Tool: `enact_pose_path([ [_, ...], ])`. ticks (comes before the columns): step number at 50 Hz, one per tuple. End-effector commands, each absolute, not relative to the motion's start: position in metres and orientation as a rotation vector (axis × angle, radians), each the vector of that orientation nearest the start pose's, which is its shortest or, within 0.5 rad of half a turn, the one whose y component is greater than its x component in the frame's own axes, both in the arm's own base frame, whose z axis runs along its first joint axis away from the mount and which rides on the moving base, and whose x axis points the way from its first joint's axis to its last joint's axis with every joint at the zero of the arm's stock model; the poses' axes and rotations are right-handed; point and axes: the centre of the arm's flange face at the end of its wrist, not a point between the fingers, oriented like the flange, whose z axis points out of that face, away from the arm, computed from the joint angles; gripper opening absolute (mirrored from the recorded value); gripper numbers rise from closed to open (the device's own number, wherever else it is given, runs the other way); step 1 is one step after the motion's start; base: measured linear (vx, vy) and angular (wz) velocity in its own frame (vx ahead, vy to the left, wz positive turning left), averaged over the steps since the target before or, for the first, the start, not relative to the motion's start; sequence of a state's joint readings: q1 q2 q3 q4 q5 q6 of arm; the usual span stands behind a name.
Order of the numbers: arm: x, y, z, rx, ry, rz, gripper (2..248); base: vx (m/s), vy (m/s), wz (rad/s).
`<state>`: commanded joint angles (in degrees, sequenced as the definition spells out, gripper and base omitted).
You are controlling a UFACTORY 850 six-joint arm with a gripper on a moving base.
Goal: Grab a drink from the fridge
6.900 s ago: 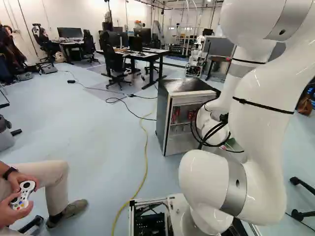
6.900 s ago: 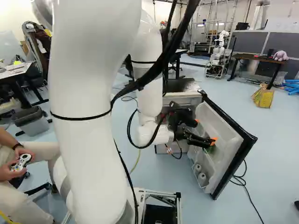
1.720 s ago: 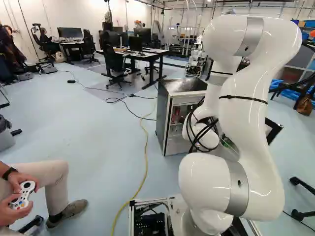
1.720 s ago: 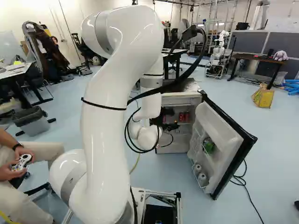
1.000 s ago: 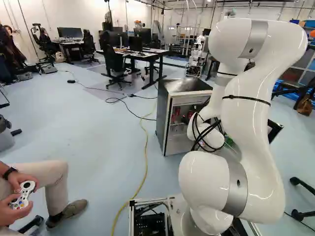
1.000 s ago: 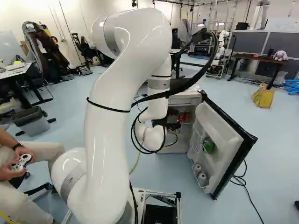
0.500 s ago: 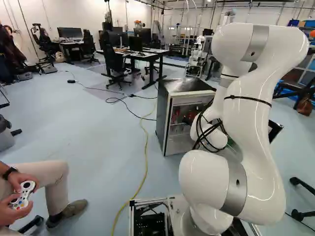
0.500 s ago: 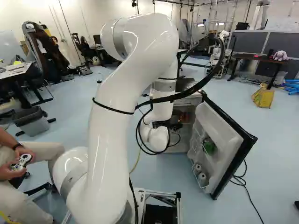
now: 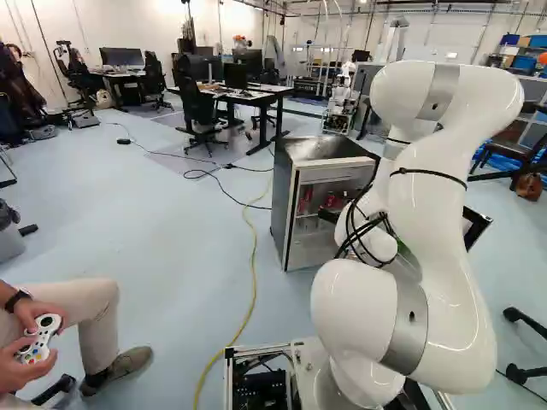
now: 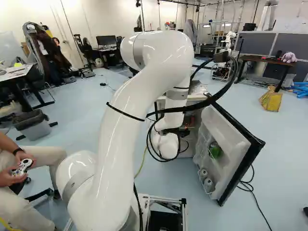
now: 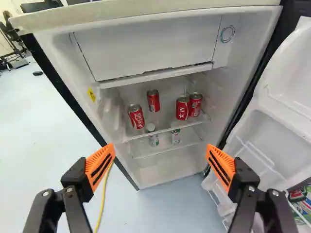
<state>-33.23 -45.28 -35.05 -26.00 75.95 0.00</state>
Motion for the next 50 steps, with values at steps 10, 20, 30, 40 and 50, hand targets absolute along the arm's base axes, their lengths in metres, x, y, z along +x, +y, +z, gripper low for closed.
enact_pose_path([
  [10, 0.379, -0.207, 0.143, -2.612, 0.233, -1.722, 247, 0.000, 0.000, 0.000],
  [20, 0.385, -0.214, 0.129, -2.606, 0.221, -1.712, 247, 0.000, 0.000, 0.000],
  [30, 0.391, -0.218, 0.115, -2.597, 0.203, -1.700, 247, 0.000, 0.000, 0.000],
  [40, 0.397, -0.220, 0.105, -2.591, 0.189, -1.694, 247, 0.000, 0.000, 0.000],
  [50, 0.400, -0.221, 0.103, -2.589, 0.184, -1.697, 247, 0.000, 0.000, 0.000],
])
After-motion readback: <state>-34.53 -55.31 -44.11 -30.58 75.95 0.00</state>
